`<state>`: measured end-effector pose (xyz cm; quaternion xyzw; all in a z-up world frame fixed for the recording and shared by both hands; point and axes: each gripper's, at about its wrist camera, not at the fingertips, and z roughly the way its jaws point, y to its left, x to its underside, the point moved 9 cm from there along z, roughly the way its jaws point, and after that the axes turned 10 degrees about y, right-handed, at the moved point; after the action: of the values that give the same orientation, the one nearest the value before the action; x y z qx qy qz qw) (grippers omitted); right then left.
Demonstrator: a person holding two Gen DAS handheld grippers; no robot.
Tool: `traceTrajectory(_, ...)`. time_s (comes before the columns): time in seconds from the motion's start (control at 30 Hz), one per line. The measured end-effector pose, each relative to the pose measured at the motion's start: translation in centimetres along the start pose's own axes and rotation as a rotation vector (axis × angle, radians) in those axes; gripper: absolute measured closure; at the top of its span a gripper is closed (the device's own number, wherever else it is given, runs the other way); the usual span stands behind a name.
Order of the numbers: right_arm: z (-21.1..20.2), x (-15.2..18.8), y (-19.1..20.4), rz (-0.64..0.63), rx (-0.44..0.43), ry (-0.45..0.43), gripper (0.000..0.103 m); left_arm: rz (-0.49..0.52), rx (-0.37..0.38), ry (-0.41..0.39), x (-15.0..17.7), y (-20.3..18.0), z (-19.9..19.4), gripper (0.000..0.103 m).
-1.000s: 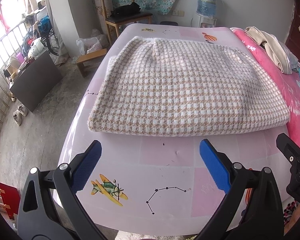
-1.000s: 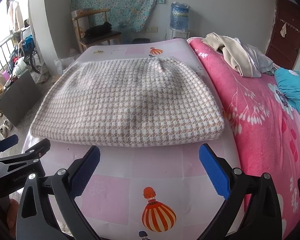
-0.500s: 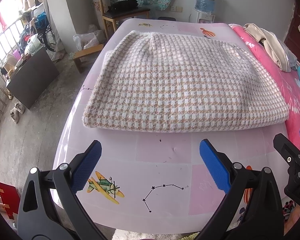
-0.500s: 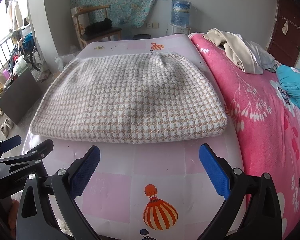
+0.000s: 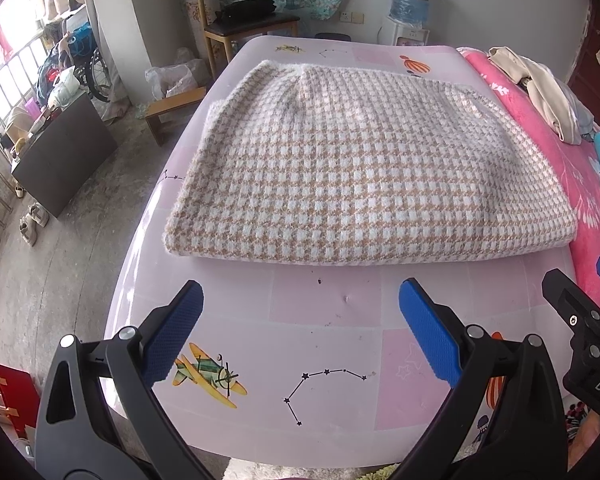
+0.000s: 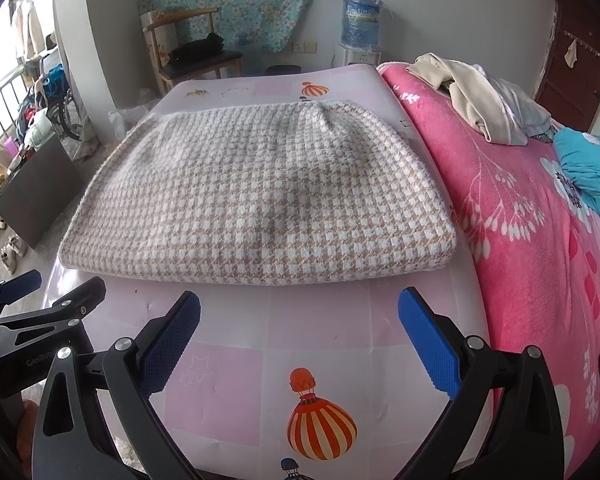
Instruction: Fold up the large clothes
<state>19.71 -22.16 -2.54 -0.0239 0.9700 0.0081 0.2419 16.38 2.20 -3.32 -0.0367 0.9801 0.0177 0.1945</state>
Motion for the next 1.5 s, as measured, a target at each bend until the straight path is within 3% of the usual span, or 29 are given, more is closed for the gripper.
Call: traceTrajectory(1.5, 0.7, 0.18, -0.5, 0.005, 0.019, 0.02, 0.006, 0.008, -0.001, -0.001, 0.03, -0.36, -0.14, 0.008)
